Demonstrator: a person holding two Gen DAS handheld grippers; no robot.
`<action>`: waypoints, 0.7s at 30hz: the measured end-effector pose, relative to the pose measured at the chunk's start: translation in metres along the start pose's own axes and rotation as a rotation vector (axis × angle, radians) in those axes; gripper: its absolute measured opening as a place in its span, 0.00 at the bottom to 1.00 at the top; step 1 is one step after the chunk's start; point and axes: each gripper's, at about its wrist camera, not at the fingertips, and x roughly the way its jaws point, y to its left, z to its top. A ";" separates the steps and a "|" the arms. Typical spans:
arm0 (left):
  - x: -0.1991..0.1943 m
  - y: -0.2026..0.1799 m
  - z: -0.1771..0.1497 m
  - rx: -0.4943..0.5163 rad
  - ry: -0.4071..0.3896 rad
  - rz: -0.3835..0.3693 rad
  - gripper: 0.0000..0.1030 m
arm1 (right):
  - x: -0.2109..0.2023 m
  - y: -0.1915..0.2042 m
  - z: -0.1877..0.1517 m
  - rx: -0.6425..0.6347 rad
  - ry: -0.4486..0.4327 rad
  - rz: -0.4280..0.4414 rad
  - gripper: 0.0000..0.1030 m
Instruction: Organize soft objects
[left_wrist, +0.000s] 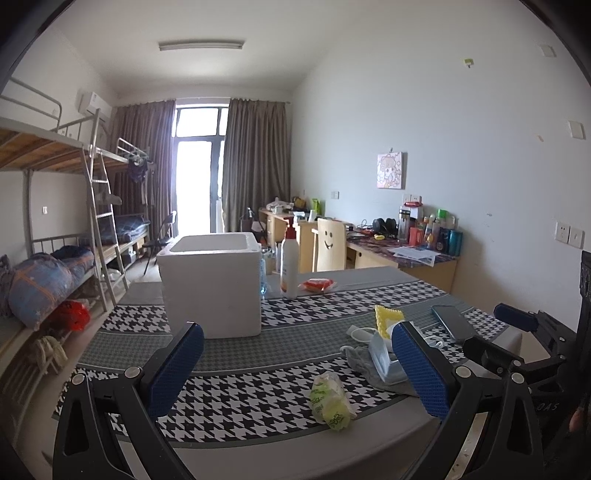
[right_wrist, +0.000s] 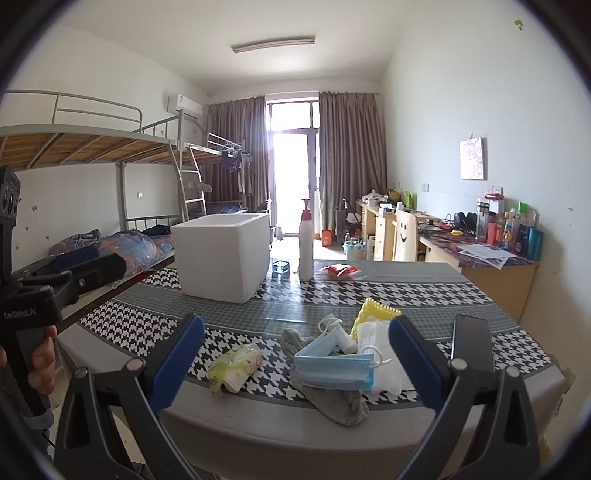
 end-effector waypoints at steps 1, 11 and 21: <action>0.000 0.000 0.000 0.000 0.001 -0.002 0.99 | 0.000 0.000 0.000 0.002 0.001 0.003 0.98; 0.003 0.001 -0.003 0.010 0.010 0.002 0.99 | 0.000 0.002 -0.002 -0.004 0.005 0.004 0.98; 0.007 -0.003 -0.003 0.027 0.023 -0.020 0.99 | 0.003 0.003 -0.001 -0.001 0.009 0.003 0.98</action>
